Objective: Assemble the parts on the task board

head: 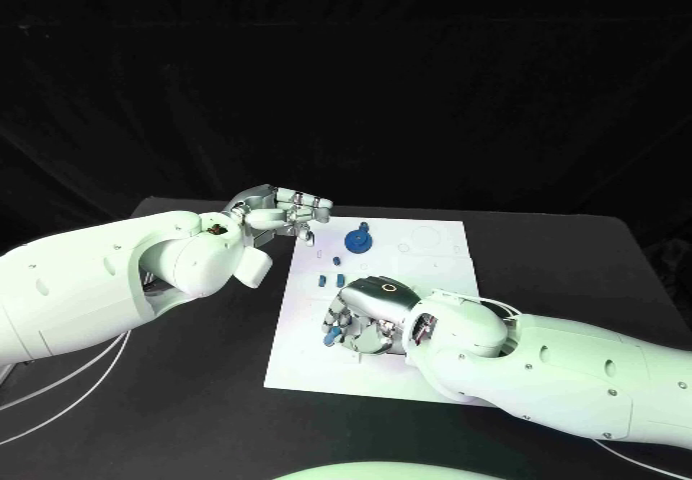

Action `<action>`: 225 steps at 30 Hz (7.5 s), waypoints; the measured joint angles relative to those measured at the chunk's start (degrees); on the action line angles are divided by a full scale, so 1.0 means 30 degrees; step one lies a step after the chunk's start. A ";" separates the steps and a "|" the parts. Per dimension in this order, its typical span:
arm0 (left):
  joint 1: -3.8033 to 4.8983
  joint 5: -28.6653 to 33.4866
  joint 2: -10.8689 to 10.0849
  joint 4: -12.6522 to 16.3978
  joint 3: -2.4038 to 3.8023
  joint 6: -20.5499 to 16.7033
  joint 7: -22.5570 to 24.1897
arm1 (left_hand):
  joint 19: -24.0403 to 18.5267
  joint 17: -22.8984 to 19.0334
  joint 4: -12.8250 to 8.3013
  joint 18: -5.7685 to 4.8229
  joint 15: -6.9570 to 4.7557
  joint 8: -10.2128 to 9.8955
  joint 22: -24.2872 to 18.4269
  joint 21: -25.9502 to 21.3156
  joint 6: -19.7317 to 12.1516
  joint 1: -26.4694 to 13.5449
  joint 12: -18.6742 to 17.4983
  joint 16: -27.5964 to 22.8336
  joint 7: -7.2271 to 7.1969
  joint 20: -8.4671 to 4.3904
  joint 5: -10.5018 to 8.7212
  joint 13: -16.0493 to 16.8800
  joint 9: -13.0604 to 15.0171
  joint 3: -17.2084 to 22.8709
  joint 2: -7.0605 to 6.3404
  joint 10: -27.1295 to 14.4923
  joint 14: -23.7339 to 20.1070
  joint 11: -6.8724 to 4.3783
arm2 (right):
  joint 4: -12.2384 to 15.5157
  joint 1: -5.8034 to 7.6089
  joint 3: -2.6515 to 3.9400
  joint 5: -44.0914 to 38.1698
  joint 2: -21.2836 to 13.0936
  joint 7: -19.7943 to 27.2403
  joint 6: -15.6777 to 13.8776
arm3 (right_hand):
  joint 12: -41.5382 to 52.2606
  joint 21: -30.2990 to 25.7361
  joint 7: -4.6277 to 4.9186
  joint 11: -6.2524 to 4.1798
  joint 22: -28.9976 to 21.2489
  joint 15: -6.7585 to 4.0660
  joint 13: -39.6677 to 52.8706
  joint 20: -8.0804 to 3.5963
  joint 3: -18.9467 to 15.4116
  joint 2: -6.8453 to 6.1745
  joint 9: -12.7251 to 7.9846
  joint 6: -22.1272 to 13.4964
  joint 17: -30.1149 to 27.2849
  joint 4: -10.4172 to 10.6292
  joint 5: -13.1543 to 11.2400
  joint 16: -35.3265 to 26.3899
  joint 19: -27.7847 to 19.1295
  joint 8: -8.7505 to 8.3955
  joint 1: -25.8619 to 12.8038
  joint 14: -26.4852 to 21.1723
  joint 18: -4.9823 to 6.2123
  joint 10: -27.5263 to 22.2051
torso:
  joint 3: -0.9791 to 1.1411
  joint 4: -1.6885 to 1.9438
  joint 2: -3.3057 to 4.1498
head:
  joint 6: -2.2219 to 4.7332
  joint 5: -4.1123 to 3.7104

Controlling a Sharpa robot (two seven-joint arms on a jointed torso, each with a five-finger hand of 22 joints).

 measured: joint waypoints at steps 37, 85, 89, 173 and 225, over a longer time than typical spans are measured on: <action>-0.0063 0.0020 0.0135 -0.0092 -0.0009 0.0067 -0.0009 | 0.0000 0.0003 0.0000 -0.0002 0.0000 0.0000 -0.0023 -0.0070 0.0000 0.0000 0.0106 -0.0073 0.0000 0.0000 0.0000 0.0010 0.0001 0.0000 0.0000 -0.0050 0.0000 0.0050 | -0.0711 -0.0176 -0.0119 -0.0983 0.0583 -0.0513 0.0770 | -0.0671 -0.0310 0.0571 0.0374 -0.0007 0.0210 -0.0016 0.0146 -0.0840 -0.0415 0.0051 -0.2478 -0.0111 0.0426 0.0636 -0.0001 0.0001 -0.1016 -0.1145 -0.0003 -0.0001 -0.0920 | -0.0027 -0.0004 -0.0024 | 0.0092 -0.0203; -0.0064 0.0031 -0.0004 -0.0149 -0.0148 0.0082 -0.0073 | 0.0000 -0.0017 0.0000 -0.0001 0.0000 0.0000 -0.0036 -0.0063 0.0000 0.0000 0.0105 -0.0073 0.0000 0.0000 0.0000 0.0024 0.0000 0.0000 0.0000 -0.0042 0.0000 0.0042 | 0.1896 0.0405 -0.0050 0.0077 -0.2496 -0.0233 -0.1395 | -0.0466 -0.0903 0.0546 0.0342 0.0003 0.0208 0.0433 0.0143 -0.2316 -0.1438 -0.0815 -0.4184 -0.1172 0.1257 0.0408 -0.0855 0.0000 -0.0924 -0.1944 -0.0003 -0.0002 -0.0573 | -0.0022 -0.0002 -0.0048 | 0.0381 -0.0619; -0.0065 0.0034 -0.0072 -0.0149 -0.0261 0.0086 -0.0078 | 0.0000 -0.0017 0.0000 -0.0004 0.0000 0.0000 -0.0035 -0.0062 0.0000 0.0000 0.0105 -0.0073 0.0000 0.0000 0.0000 0.0023 0.0000 0.0000 0.0000 -0.0041 0.0000 0.0042 | 0.2811 0.1117 -0.0008 0.1988 -0.4317 0.0138 -0.2256 | 0.0340 -0.0604 0.0577 0.0284 0.0002 0.0207 0.0916 0.0143 -0.3134 -0.1281 -0.0574 -0.2679 -0.0895 0.1816 0.0421 -0.0717 0.0000 -0.0132 -0.2576 -0.0003 -0.0002 0.0482 | -0.0037 -0.0011 -0.0066 | 0.0540 -0.1016; -0.0336 0.0351 -0.0136 -0.0143 -0.0444 0.0437 -0.0055 | 0.0000 -0.0055 0.0289 -0.0005 0.0067 0.0075 -0.0156 -0.0265 -0.0137 -0.0261 0.0317 -0.0073 0.0007 0.0000 0.0000 0.0045 -0.0014 -0.0288 0.0044 -0.0250 -0.0067 0.0110 | 0.3676 -0.1717 -0.0147 0.0488 -0.7684 -0.7538 -0.3614 | 2.2765 0.2203 -0.0763 -0.1087 0.0004 -0.0694 2.2543 -0.0609 -1.1429 0.1039 0.4587 -0.2502 0.2446 0.5908 0.5346 0.3923 -0.0006 0.3763 -0.2065 -0.0062 -0.0594 0.3559 | -0.0150 -0.0187 -0.0385 | 0.0357 -0.3188; -0.0338 0.0362 -0.0140 -0.0113 -0.0446 0.0582 -0.0068 | 0.0000 -0.0051 0.0289 -0.0006 0.0071 0.0075 -0.0161 -0.0264 -0.0135 -0.0258 0.0316 -0.0073 0.0005 0.0000 0.0000 0.0037 -0.0010 -0.0288 0.0047 -0.0247 -0.0071 0.0109 | 0.3764 -0.1275 -0.0009 0.4186 -0.5731 -0.7333 -0.3275 | 2.2858 0.2203 -0.1330 -0.1429 -0.0006 -0.1029 2.2539 -0.0890 -1.3754 0.2083 0.6087 -0.1644 0.2452 0.6065 0.2507 0.3995 0.0002 0.4466 -0.4800 -0.0001 -0.0593 0.3903 | -0.0163 -0.0194 -0.0374 | 0.0196 -0.2789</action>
